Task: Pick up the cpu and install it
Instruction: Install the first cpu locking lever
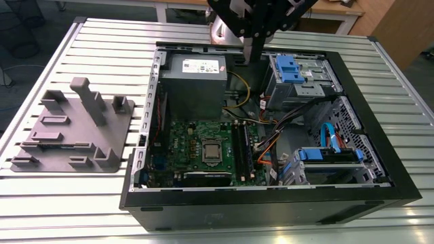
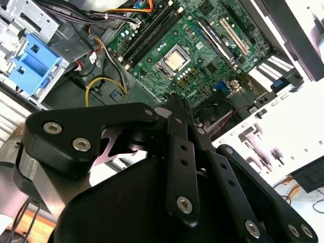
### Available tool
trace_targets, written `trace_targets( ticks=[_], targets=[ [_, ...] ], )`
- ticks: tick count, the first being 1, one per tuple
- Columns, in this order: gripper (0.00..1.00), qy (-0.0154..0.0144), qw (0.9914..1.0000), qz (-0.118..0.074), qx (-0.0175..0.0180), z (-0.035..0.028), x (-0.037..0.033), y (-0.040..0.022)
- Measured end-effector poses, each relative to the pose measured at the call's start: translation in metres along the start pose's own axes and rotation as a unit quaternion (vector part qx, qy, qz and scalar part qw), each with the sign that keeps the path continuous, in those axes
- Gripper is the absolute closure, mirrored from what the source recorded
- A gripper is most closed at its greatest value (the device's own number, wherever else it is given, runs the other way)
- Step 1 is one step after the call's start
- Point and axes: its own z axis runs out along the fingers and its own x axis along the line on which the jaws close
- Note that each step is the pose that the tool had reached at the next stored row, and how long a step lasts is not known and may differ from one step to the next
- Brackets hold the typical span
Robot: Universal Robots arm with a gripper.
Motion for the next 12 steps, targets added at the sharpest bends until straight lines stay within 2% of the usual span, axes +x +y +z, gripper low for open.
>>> trace_targets(
  ticks=[7, 12],
  targets=[
    [0.89, -0.0003, 0.99985, 0.017, 0.0006, 0.0119, 0.0005, -0.0002],
    [0.89, -0.0007, 0.99931, 0.037, 0.0013, 0.0208, 0.0009, -0.0004]
  ],
)
